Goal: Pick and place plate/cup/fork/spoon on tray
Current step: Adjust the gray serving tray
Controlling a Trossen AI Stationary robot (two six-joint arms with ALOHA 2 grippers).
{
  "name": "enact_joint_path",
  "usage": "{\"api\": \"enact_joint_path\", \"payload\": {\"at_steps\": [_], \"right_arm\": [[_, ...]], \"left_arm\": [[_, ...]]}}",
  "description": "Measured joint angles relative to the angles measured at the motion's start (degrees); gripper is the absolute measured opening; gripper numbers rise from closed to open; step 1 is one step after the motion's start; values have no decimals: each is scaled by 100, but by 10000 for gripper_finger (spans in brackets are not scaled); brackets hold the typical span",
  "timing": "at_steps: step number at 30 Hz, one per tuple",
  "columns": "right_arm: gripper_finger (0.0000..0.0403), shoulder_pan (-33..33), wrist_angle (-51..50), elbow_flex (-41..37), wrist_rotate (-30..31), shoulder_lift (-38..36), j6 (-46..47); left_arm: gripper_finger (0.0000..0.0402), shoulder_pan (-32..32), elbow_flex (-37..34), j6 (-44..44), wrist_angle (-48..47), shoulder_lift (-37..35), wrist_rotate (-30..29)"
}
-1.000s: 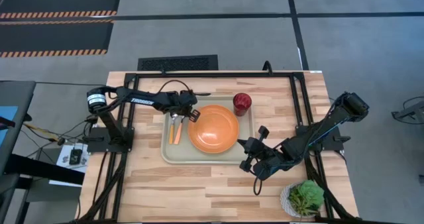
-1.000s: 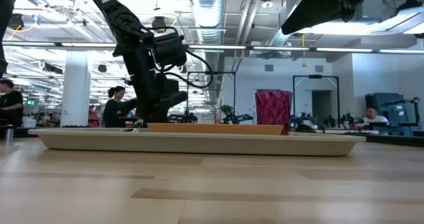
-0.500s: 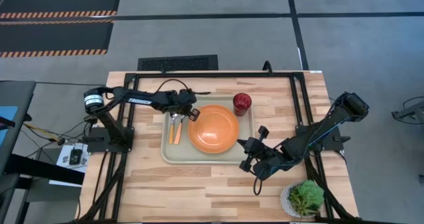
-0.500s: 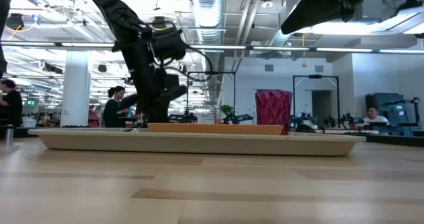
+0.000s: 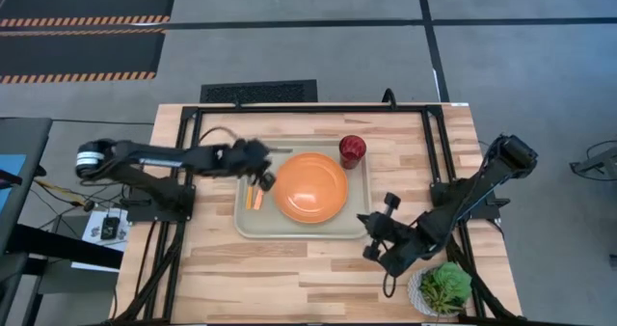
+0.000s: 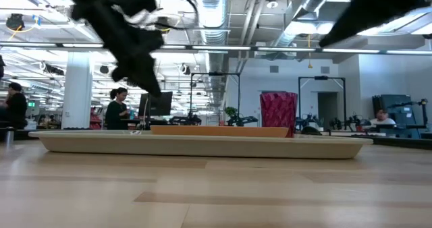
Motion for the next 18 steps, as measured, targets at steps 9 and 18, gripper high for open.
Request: {"api": "enact_joint_path", "payload": {"at_steps": [9, 18], "right_arm": [[2, -535, 1509, -574, -1559, 112, -413], [3, -976, 1547, -686, -2190, 614, -471]], "left_arm": [[5, -2300, -1139, -217, 601, -1160, 79], [5, -3745, -1138, -587, 574, -459, -718]]}}
